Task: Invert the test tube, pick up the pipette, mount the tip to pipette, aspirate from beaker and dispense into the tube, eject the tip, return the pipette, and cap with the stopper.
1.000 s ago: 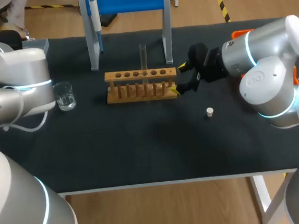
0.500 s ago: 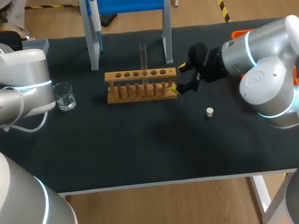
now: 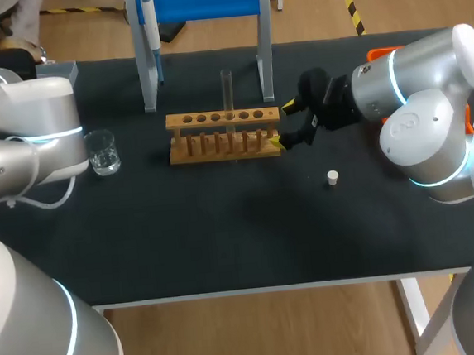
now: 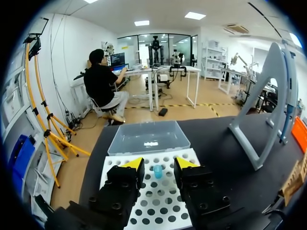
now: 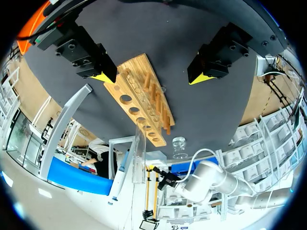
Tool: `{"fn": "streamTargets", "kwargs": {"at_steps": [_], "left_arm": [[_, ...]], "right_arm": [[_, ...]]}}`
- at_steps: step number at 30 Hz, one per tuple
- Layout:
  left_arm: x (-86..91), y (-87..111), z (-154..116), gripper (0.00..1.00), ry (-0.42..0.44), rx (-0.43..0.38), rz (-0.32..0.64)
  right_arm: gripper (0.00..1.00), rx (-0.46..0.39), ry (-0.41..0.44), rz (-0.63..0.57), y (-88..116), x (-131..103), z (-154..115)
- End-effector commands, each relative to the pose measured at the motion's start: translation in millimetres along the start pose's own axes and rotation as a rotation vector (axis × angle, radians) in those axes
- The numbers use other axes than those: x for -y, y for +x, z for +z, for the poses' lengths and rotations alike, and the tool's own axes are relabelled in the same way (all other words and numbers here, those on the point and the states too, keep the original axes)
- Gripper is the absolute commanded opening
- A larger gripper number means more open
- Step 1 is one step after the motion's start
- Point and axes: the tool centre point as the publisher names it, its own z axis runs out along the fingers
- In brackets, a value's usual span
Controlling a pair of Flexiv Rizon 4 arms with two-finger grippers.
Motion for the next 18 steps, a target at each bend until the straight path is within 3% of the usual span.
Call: {"fn": "streamTargets", "kwargs": {"at_steps": [1,18], "left_arm": [[0.3,-0.4,4.9,0.38,-0.001,0.002,0.001],[0.6,-2.1,6.0,0.36,-0.003,0.005,-0.001]], "right_arm": [[1.00,-0.001,0.002,0.000,-0.2,-0.3,-0.5],[1.00,-0.001,0.002,0.000,-0.2,-0.3,-0.5]]}}
